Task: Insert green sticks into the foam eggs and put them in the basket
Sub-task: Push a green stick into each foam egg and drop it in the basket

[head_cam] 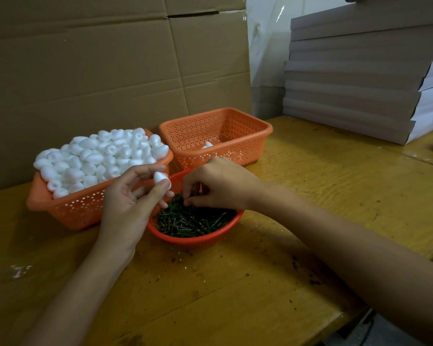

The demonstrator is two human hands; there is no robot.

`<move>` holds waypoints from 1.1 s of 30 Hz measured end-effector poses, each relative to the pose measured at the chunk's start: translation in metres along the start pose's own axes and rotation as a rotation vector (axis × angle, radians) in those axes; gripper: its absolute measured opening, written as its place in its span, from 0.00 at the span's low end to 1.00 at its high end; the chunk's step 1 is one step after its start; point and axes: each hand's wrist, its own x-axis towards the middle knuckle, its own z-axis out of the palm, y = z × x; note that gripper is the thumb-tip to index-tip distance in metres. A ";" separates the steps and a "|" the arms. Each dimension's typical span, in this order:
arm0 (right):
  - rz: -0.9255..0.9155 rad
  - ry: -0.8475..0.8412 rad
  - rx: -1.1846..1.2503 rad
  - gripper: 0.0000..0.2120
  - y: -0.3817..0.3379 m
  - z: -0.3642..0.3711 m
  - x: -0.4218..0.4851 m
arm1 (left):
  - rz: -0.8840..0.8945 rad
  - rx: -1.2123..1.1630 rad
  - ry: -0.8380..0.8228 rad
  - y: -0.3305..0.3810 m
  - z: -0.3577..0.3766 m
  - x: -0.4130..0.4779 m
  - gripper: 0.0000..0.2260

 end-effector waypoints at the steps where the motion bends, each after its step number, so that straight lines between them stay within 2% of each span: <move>1: 0.001 0.001 0.002 0.05 0.000 0.000 0.000 | -0.007 -0.002 -0.001 0.000 0.000 0.000 0.12; 33: -0.010 0.019 0.038 0.04 0.000 0.001 -0.001 | -0.040 -0.040 0.018 0.002 0.002 -0.003 0.13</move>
